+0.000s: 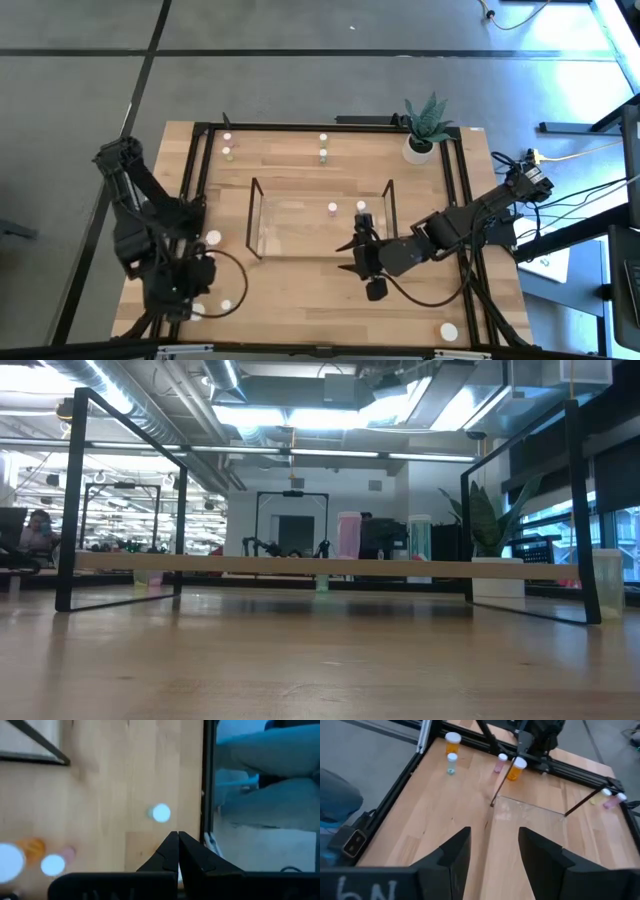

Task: Pick and place medicine bottles onto shelf by color
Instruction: Put the bottom left orange pill bottle on the shelf

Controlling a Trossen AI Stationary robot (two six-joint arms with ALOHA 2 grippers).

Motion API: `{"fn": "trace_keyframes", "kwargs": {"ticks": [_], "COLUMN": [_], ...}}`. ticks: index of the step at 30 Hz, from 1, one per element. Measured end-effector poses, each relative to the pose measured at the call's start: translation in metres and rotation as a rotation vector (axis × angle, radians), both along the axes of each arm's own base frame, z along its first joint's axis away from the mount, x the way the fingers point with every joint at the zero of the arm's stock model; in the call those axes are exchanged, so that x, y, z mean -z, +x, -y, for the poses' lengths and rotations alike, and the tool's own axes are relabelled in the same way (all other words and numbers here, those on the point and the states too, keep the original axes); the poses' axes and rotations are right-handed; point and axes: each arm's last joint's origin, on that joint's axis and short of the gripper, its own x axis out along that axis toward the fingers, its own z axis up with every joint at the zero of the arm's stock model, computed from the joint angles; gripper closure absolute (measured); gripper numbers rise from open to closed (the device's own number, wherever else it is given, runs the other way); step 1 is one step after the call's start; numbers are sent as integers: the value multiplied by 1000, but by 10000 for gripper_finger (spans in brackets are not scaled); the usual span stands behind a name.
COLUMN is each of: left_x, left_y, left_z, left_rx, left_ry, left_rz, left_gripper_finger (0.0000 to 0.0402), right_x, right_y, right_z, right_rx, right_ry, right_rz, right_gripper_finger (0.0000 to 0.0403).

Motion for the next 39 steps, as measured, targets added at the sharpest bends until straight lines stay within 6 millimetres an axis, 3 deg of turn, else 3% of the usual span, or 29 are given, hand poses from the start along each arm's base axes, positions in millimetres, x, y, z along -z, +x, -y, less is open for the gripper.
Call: {"fn": "trace_keyframes", "kwargs": {"ticks": [8, 18, 39], "left_x": [12, 33, 37], "left_y": [-18, -23, -19], "left_z": [22, 48, 54], "left_rx": [26, 73, -15], "left_ry": [22, 76, 53], "left_rz": [-44, -72, -31], "left_gripper_finger": [401, 401, 401], "right_x": [2, 2, 2], "right_y": [-1, -1, -1], "right_z": [0, 0, 0], "right_rx": [-16, -15, -14], "right_ry": [-1, -3, 0], "right_rz": [-24, -23, -21], "right_gripper_finger": [235, 235, 235]}}
